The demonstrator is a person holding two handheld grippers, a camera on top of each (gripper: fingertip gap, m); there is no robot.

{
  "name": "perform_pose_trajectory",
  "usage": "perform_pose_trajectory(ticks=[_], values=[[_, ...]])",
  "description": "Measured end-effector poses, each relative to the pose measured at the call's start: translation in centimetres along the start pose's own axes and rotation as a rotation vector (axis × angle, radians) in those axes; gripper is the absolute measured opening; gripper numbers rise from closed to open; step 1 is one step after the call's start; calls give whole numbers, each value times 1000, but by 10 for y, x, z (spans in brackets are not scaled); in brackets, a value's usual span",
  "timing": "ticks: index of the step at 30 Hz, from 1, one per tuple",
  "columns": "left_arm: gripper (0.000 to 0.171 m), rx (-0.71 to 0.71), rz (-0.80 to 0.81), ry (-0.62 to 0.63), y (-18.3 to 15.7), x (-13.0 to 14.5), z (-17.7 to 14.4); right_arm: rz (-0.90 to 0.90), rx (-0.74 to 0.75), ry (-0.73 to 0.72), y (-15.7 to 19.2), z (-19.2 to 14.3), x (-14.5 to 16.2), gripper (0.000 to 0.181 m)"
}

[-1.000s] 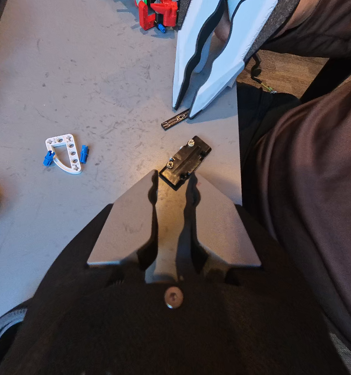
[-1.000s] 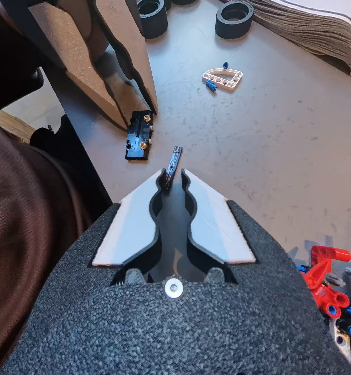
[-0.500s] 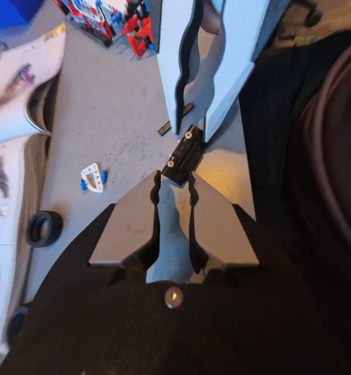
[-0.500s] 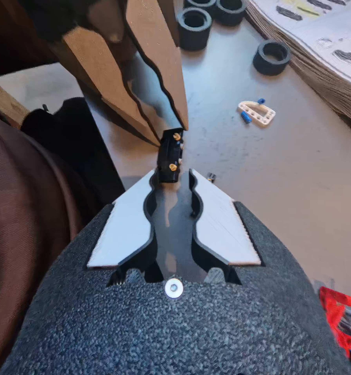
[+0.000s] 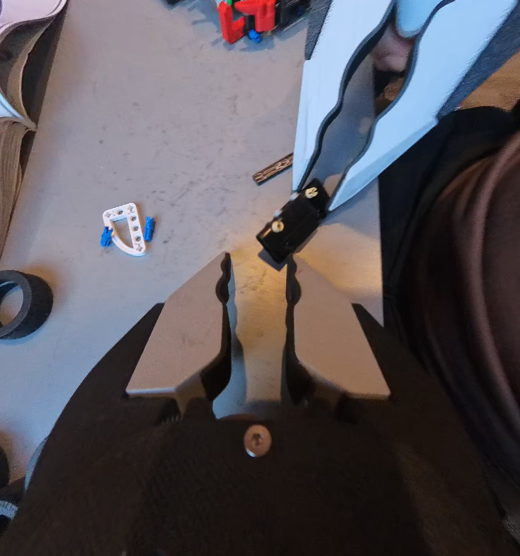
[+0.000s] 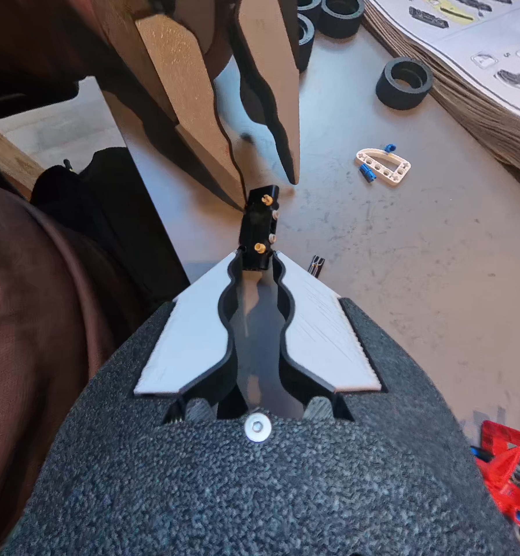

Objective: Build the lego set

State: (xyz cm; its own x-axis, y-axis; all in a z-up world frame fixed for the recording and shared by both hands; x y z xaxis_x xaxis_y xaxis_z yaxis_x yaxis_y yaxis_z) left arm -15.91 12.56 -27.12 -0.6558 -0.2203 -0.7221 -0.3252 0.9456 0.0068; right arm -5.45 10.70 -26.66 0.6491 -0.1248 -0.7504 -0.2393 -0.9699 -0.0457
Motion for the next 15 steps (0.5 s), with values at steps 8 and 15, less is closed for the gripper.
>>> perform_pose_trajectory(ticks=[8, 15], values=[[36, -145, 1, 29, 18, -2, -6, 27, 68, 0, -3, -28, 3, 29], [60, -46, -184, 50, -28, -26, 14, 126, 102, 61, -24, -38, 22, 28]])
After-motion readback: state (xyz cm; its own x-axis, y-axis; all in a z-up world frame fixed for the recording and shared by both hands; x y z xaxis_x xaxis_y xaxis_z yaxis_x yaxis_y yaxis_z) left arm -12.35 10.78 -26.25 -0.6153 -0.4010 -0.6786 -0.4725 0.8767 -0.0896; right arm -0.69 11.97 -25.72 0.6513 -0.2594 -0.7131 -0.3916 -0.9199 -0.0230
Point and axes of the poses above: each gripper's, where its closed fingertips meet, z out along the fingers, x out of its underside, y = z × x across the jaws, the point moved 5 cm from there along -z, back along the fingers, and after that the axes turned 2 degrees about -z, right-handed, at the moved point
